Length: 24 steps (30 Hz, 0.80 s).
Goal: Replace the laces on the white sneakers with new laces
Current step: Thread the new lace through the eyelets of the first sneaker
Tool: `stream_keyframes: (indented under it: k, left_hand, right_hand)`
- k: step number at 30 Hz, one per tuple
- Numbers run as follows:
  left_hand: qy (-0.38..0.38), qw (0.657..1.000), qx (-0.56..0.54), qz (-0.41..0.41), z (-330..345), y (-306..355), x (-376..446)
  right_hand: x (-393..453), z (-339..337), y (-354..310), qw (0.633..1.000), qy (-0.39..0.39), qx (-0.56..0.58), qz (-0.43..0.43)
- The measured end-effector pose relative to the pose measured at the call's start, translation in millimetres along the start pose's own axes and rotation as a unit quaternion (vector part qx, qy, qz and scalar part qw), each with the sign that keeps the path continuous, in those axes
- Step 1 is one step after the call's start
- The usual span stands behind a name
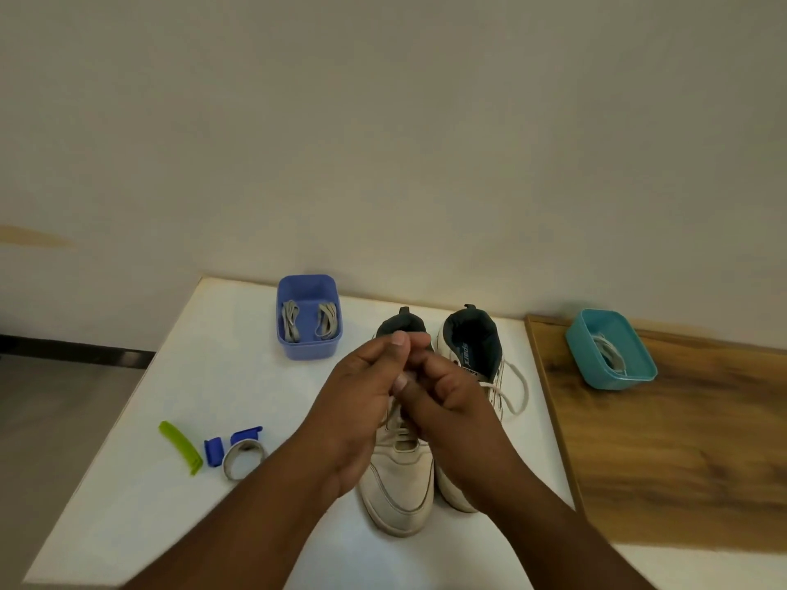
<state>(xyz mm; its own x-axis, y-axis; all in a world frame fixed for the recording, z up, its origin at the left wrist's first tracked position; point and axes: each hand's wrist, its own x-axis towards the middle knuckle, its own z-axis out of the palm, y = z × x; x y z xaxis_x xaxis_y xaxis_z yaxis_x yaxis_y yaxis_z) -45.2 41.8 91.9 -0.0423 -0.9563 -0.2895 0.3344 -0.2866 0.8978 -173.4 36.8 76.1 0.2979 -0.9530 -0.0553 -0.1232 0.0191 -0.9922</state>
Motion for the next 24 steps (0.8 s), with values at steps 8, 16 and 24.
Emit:
stream_keyframes:
  k: [8, 16, 24]
  left_hand:
    - [0.115, 0.969, 0.204, 0.078, -13.5, -9.6, 9.5]
    - [0.163, 0.903, 0.385, 0.102, -25.5, -25.1, 21.2]
    - [0.183, 0.905, 0.376, 0.079, -29.7, -31.8, 28.2]
  right_hand:
    - [9.8, -5.3, 17.9, 0.988, 0.093, -0.115, -0.051]
    - [13.0, -0.5, 34.6, 0.922, 0.132, -0.341, -0.124]
    - [18.9, 0.6, 43.1, 0.905, 0.134, -0.376, -0.151]
